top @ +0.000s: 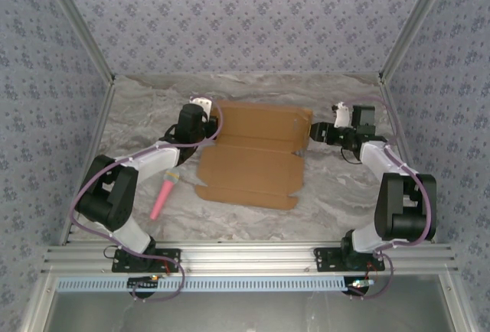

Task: Fold the paper box

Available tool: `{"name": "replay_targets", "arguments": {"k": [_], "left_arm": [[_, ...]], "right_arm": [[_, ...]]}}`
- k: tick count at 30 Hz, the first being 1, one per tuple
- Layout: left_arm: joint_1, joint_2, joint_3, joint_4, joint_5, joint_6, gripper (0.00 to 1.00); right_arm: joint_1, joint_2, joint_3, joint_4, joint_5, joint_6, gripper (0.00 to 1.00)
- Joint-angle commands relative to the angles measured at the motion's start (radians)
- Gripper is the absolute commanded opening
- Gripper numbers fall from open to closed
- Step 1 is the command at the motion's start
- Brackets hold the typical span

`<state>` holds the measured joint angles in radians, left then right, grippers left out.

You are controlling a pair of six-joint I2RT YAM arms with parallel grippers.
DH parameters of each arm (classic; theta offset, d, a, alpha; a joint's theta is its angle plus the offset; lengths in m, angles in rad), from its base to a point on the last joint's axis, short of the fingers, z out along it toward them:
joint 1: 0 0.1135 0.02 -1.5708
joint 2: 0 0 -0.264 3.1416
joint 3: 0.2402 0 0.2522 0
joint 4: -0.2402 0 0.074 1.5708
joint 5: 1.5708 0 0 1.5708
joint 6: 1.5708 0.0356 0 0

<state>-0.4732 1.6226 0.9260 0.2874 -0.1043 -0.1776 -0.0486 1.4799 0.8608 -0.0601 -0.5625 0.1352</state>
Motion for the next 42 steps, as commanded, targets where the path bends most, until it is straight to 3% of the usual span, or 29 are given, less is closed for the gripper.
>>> {"name": "replay_targets", "arguments": {"k": [1,35,42], "left_arm": [[-0.008,-0.048,-0.006,0.015,0.016,-0.016,0.00],[-0.008,-0.065,-0.003,0.000,0.027,-0.016,0.00],[-0.007,-0.066,-0.001,-0.001,0.031,-0.018,0.00]], "right_arm": [[0.014,0.000,-0.009,0.023,-0.037,-0.039,0.61],[0.121,-0.022,-0.002,0.103,-0.084,-0.179,0.58],[0.137,-0.021,0.006,0.111,-0.042,-0.195,0.58]]}}
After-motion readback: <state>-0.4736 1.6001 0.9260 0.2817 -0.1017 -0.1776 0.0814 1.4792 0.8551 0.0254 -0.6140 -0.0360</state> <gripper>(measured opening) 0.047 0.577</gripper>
